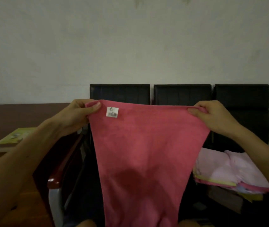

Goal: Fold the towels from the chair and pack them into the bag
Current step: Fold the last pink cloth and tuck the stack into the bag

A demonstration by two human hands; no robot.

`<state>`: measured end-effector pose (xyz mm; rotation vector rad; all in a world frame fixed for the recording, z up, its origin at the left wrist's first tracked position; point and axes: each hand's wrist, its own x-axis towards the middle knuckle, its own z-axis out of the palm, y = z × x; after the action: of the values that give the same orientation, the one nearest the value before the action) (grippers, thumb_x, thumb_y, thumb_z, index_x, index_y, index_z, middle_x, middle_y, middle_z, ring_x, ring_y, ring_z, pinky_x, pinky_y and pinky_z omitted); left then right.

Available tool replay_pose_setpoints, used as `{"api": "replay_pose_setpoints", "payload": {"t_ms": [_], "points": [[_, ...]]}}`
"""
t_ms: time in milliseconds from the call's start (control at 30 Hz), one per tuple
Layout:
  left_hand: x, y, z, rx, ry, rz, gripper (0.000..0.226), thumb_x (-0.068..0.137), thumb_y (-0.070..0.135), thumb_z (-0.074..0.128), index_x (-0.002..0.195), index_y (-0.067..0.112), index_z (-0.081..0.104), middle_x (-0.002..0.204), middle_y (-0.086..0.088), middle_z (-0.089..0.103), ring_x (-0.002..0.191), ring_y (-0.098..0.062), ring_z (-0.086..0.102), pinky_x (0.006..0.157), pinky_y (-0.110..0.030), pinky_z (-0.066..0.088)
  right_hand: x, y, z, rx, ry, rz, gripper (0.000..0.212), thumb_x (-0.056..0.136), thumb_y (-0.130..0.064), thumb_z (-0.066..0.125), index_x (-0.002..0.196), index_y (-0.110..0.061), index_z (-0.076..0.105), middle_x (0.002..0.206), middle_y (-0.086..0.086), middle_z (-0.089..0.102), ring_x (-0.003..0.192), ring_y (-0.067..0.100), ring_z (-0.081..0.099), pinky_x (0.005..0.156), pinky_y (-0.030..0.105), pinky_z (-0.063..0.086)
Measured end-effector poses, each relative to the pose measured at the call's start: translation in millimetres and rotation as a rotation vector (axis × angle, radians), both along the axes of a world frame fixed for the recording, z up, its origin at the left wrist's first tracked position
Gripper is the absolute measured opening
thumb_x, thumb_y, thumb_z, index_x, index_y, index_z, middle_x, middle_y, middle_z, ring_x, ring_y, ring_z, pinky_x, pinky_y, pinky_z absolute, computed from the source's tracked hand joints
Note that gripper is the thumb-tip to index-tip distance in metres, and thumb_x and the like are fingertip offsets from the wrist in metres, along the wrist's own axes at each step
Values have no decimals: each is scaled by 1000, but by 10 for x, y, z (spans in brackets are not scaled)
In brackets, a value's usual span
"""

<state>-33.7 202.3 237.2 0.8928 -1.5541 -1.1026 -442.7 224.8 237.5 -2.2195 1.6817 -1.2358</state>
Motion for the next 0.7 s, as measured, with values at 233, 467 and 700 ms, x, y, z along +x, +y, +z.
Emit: {"api": "replay_pose_setpoints", "payload": {"t_ms": [233,467,700], "points": [[-37,207,-768,167,218,224,35,85,36,58,99,6,71,80,-6,74,69,-14,70,63,-27,61,133,237,-478,239,-309,174,49,90,-35,60,75,11,60,59,7,52,53,10,47,52,20,38],[-103,289,-1370,380,240,377,31,91,39,62,93,10,73,85,-11,76,72,-21,73,60,-32,60,342,315,-1253,406,-639,148,34,97,-24,58,66,-10,63,59,2,54,55,9,48,49,20,41],[-324,419,-1873,441,301,522,24,97,32,59,90,12,70,75,-4,76,68,-15,73,59,-28,60,724,428,-1817,446,-941,65,37,83,-39,67,80,-2,67,78,10,54,73,15,48,59,24,39]]}}
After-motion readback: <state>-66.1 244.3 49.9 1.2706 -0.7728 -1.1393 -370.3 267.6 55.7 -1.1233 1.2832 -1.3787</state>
